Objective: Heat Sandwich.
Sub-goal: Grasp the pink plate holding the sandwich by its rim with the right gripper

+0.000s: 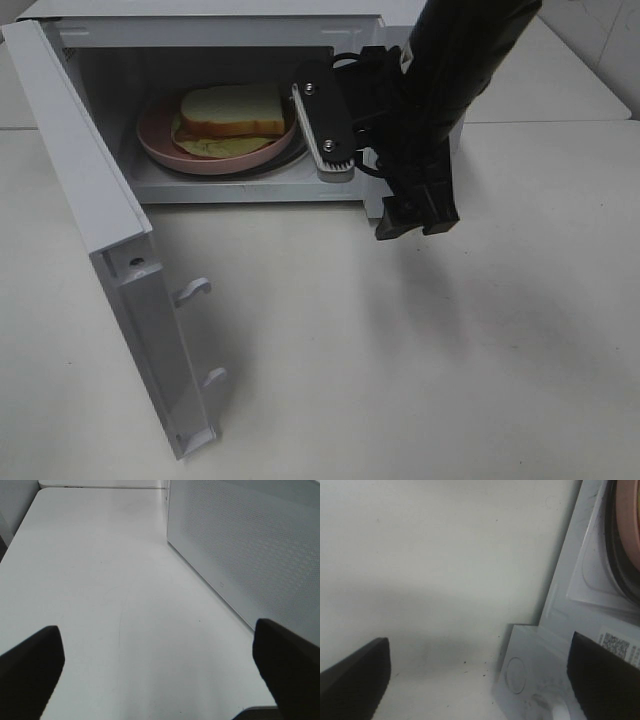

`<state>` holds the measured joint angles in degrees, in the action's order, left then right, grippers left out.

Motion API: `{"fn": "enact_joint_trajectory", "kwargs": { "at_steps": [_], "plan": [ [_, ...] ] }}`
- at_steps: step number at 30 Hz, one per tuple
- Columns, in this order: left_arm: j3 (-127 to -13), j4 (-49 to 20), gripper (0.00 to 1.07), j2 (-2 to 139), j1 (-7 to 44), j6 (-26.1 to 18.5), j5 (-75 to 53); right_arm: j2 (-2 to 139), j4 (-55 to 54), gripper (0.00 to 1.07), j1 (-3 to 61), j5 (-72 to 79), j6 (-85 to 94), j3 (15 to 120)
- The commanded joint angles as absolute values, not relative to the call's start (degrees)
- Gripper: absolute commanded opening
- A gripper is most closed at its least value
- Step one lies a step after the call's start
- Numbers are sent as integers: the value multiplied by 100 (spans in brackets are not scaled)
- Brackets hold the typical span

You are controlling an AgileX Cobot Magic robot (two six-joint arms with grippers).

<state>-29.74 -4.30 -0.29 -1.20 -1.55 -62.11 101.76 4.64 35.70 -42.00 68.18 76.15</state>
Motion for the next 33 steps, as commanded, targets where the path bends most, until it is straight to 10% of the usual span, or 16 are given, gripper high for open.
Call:
{"fn": "enact_joint_trajectory", "kwargs": {
  "at_steps": [1, 33],
  "plan": [
    [-2962, -470, 98, -120, -138, -149, -6136, 10468, 481, 90, 3684, -4148, 6755, 7941],
    [-2962, -470, 98, -120, -138, -149, -6136, 12783, 298, 85, 3747, -3661, 6474, 10462]
  ]
}}
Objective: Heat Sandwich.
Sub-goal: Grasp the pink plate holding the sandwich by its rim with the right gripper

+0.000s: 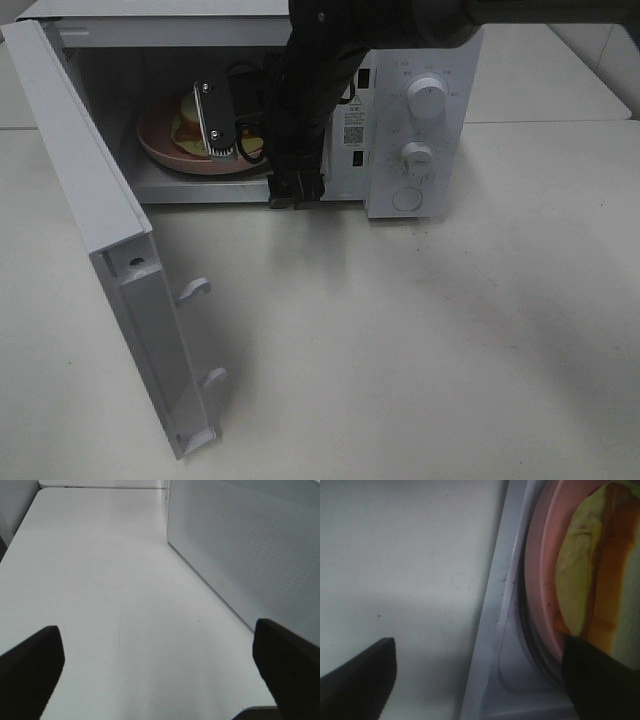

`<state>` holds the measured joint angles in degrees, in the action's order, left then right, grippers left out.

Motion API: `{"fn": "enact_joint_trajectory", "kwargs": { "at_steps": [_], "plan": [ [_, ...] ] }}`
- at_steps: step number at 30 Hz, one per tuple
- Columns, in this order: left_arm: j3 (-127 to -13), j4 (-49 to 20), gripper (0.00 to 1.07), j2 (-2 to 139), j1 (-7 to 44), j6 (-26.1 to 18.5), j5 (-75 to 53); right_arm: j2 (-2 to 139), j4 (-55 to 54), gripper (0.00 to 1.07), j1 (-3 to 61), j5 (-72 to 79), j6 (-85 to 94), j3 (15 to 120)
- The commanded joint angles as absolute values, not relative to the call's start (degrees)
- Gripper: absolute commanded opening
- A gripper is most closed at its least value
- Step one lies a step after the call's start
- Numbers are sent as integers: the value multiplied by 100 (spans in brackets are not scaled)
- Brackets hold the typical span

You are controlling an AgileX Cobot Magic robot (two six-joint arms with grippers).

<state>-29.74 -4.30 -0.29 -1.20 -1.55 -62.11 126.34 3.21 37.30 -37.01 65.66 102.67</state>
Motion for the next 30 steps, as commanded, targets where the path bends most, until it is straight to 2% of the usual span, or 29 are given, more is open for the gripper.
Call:
{"fn": "enact_joint_trajectory", "kwargs": {
  "at_steps": [1, 19, 30],
  "plan": [
    [-2962, -470, 98, -120, -138, -149, -6136, 12892, 298, 84, 3747, -3661, 6474, 10594],
    [-2962, -470, 98, -120, -138, -149, -6136, 13825, 350, 81, 3747, -3759, 6217, 11866],
    [-2962, -470, 98, -120, -138, -149, -6136, 14032, 344, 80, 3747, -3701, 6222, 12009]
  ]
}}
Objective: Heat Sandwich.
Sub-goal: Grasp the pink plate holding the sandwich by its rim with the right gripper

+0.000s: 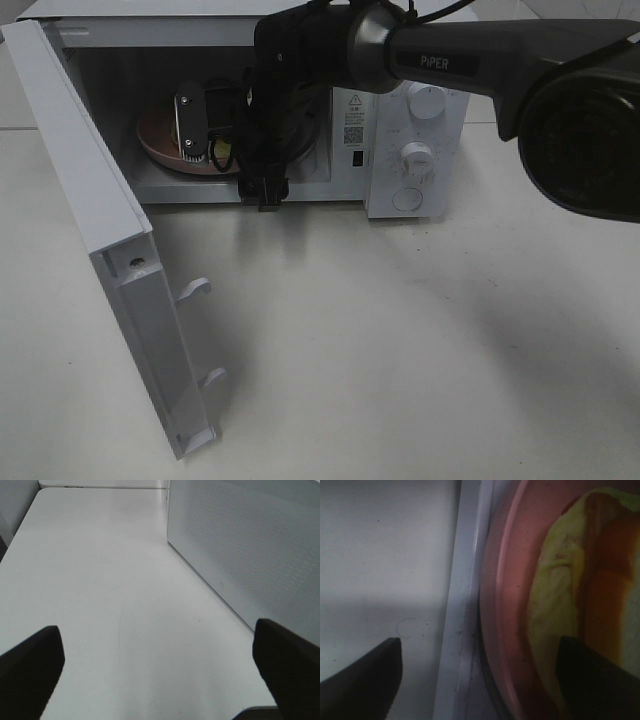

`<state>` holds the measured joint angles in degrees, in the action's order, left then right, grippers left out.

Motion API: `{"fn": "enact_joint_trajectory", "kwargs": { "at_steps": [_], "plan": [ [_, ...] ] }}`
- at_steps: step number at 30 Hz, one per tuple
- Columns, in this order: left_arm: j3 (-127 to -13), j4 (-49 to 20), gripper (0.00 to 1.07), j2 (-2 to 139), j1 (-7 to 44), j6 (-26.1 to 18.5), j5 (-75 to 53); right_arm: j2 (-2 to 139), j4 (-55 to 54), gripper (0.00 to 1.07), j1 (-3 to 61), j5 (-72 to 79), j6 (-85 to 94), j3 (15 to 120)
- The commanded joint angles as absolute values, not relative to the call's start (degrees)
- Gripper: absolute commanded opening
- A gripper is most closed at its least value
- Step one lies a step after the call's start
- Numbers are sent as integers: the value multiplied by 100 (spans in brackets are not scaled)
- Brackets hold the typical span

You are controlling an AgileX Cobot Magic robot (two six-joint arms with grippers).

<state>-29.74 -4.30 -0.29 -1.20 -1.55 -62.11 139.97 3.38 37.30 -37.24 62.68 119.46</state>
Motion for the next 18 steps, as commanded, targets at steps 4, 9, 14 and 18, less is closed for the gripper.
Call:
{"fn": "enact_joint_trajectory", "kwargs": {
  "at_steps": [4, 9, 14, 18],
  "plan": [
    [-2962, -470, 98, -120, -138, -149, -6136, 14146, 344, 79, 3770, -3690, 6217, 12170],
    [-2962, -470, 98, -120, -138, -149, -6136, 14353, 332, 78, 3770, -3667, 6199, 12427],
    [-2962, -470, 98, -120, -138, -149, -6136, 14461, 321, 76, 3770, -3570, 6199, 12490],
    [-2962, -430, 98, -120, -138, -149, -6136, 14502, 315, 63, 3770, -3587, 5959, 12490]
  ]
}}
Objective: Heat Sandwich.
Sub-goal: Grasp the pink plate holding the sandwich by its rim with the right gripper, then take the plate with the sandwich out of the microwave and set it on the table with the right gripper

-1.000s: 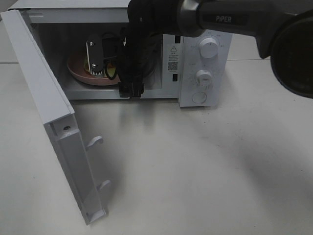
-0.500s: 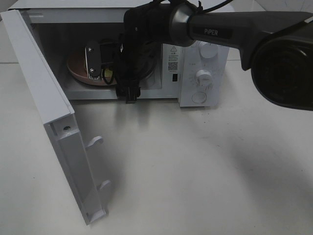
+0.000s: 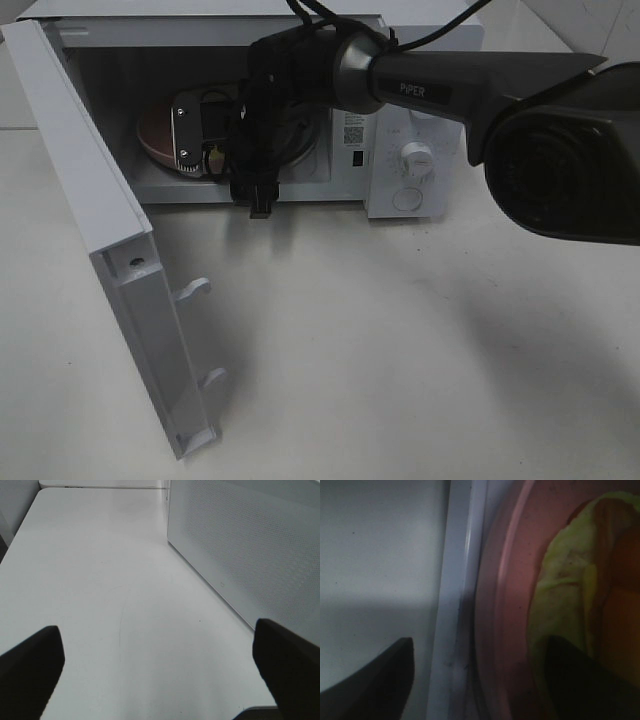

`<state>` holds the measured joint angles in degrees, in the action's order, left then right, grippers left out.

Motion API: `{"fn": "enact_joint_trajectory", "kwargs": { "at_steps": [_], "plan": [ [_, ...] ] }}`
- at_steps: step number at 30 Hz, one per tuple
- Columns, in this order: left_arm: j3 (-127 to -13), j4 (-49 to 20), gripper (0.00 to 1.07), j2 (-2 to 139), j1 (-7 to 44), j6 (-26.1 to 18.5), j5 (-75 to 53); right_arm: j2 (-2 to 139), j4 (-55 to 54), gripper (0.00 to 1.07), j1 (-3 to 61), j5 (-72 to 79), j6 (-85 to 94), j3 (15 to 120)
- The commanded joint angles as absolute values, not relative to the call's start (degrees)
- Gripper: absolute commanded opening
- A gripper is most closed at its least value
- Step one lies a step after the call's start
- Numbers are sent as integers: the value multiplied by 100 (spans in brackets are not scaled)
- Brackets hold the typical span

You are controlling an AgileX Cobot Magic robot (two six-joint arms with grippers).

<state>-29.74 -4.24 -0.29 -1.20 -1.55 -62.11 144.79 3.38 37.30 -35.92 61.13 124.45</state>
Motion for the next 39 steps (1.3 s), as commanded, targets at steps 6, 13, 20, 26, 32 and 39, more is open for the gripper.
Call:
{"fn": "enact_joint_trajectory", "kwargs": {
  "at_steps": [6, 13, 20, 26, 32, 39],
  "plan": [
    [-2962, -430, 98, -120, -138, -149, -6136, 14496, 304, 8, 3770, -3667, 5758, 12490],
    [-2962, -430, 98, -120, -138, -149, -6136, 14496, 298, 0, 3770, -3730, 5472, 12479],
    [-2962, -430, 98, -120, -138, -149, -6136, 14461, 46, 0, 3741, -3759, 5558, 12479],
    [-2962, -430, 98, -120, -138, -149, -6136, 14433, 0, 0, 3741, -4079, 6062, 12479],
    [-2962, -430, 98, -120, -138, -149, -6136, 14261, 0, 0, 3730, -4062, 6343, 12256],
    [-2962, -430, 98, -120, -138, -149, -6136, 13906, 0, 0, 3730, -3816, 6835, 11602]
  ]
}}
